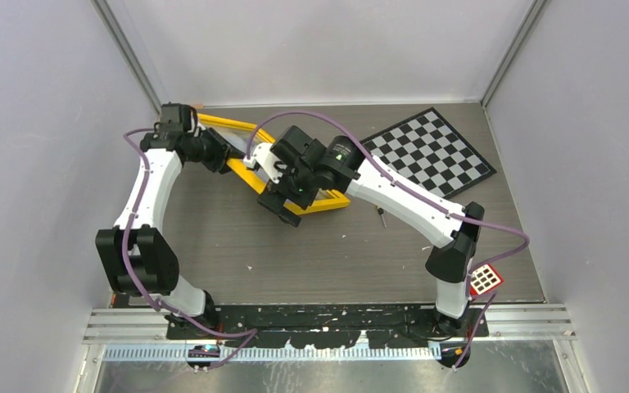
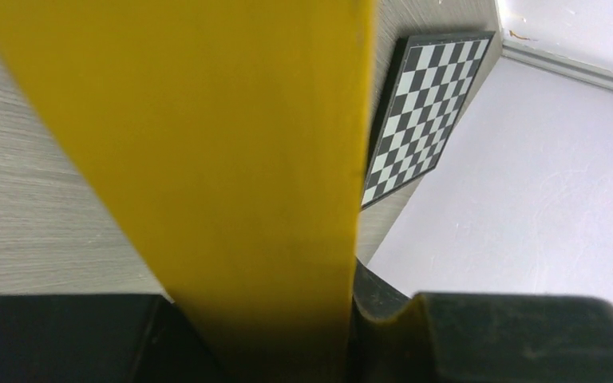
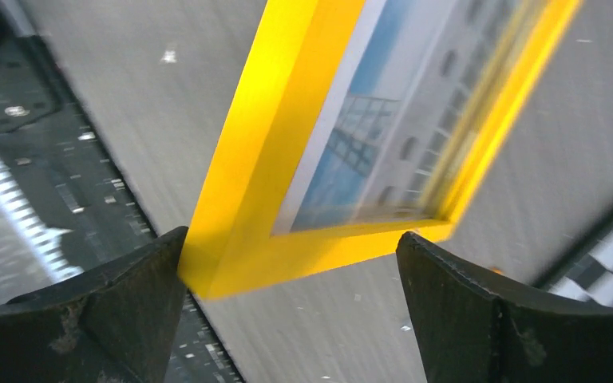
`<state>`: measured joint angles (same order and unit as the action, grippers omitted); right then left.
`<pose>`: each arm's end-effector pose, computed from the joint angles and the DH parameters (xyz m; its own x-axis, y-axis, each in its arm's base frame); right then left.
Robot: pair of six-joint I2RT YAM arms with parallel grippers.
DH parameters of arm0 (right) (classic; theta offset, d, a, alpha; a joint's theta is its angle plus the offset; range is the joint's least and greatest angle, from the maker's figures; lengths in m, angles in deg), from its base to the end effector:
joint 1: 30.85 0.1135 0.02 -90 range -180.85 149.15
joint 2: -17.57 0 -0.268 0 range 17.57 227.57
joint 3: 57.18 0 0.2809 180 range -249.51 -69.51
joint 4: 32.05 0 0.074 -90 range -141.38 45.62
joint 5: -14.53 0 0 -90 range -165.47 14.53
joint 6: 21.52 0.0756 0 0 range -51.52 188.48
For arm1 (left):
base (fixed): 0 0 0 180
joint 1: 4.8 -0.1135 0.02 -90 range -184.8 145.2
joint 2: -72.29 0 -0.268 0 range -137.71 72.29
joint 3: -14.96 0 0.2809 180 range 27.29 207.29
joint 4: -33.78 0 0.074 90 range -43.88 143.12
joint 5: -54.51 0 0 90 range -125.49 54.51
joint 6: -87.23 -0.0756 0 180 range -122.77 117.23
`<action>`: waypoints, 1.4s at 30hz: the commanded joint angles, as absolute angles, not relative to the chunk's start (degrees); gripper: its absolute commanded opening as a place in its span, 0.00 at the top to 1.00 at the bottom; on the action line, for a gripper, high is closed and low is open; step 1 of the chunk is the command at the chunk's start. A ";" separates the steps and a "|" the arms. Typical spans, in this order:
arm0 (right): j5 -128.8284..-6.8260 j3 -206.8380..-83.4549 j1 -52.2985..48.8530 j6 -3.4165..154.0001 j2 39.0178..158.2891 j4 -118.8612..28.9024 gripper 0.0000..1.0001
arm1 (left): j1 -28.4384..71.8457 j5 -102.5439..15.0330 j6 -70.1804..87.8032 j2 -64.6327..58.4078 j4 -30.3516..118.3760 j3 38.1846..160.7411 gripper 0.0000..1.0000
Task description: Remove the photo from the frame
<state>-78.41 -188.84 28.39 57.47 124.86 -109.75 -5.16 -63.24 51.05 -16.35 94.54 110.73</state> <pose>0.2308 0.3802 0.3654 -0.2418 -0.7791 -0.5784 -0.9054 0.3956 -0.1544 0.3761 -0.0328 0.3028 -0.6937 -0.7187 -0.0474 -0.4902 0.5194 -0.7000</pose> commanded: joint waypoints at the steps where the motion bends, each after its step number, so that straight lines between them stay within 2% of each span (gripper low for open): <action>1: -63.66 -191.13 21.91 58.79 121.82 -113.59 0.00 | -9.20 -72.97 35.36 -15.30 92.91 105.24 1.00; 7: -47.56 -190.31 13.10 61.12 122.26 -114.18 0.00 | -13.56 -84.41 25.81 -18.07 86.66 97.99 1.00; 19: -38.82 -187.71 -1.87 67.01 130.91 -115.39 0.00 | -15.76 -92.05 4.64 -35.44 94.06 100.34 1.00; 25: -39.62 -183.71 -4.83 67.68 133.69 -114.06 0.00 | -16.30 -90.55 -5.34 -44.42 100.33 105.79 1.00; 32: -40.87 -178.87 -6.34 68.34 136.92 -110.84 0.00 | -16.85 -85.71 -9.18 -51.12 103.80 111.26 1.00; 37: -42.90 -178.75 -7.14 70.28 141.69 -108.04 0.01 | -17.35 -81.73 -0.66 -50.03 97.14 109.53 1.00; 42: -45.02 -181.07 -7.78 71.64 146.82 -105.52 0.01 | -17.68 -79.38 6.99 -47.16 89.05 104.89 0.78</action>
<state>-43.02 -178.63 -7.01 69.73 144.20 -108.61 -16.94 -88.77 -1.95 -50.88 93.88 107.54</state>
